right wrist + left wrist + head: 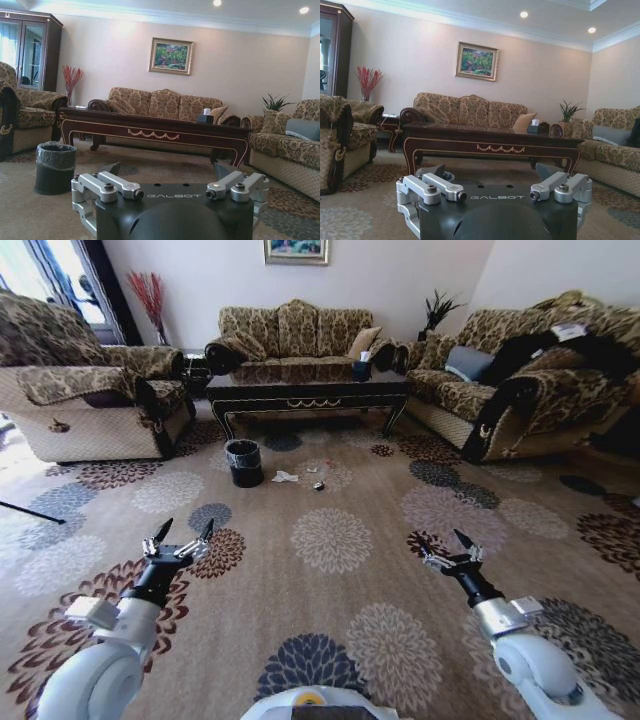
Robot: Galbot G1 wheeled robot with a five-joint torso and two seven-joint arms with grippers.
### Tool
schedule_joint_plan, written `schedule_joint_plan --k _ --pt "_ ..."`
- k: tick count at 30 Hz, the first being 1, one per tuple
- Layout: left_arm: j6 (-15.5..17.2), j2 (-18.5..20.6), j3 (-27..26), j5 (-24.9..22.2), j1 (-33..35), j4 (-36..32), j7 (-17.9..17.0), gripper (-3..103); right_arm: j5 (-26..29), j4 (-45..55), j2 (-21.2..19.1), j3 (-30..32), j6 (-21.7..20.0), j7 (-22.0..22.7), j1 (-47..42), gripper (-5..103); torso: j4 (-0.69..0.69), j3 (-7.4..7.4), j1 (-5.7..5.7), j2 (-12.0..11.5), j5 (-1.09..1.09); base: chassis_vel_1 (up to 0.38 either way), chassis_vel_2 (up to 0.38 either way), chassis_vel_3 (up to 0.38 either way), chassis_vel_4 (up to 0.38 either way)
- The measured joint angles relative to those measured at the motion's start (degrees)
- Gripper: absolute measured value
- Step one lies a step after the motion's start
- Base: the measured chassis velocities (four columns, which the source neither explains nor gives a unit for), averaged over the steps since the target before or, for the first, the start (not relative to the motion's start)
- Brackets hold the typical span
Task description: Move to the front of the table and pick up the trash from the floor, then place it into the trash bin.
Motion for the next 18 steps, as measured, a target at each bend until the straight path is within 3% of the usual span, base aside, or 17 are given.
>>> schedule_joint_plan --k 5,18 --pt "-1.1 -0.4 1.1 0.6 0.0 0.0 0.0 100 1.4 0.2 0.0 -0.4 1.7 0.1 0.1 100 0.00 -1.01 0.00 -1.0 0.00 0.000 0.000 0.000 0.000" --pt "-2.2 -2.0 4.0 4.3 0.5 3.0 -0.2 100 0.7 -0.6 1.0 -0.6 3.2 -4.4 0.7 100 0.00 -1.12 -0.01 -1.1 0.00 0.000 0.000 0.000 0.000"
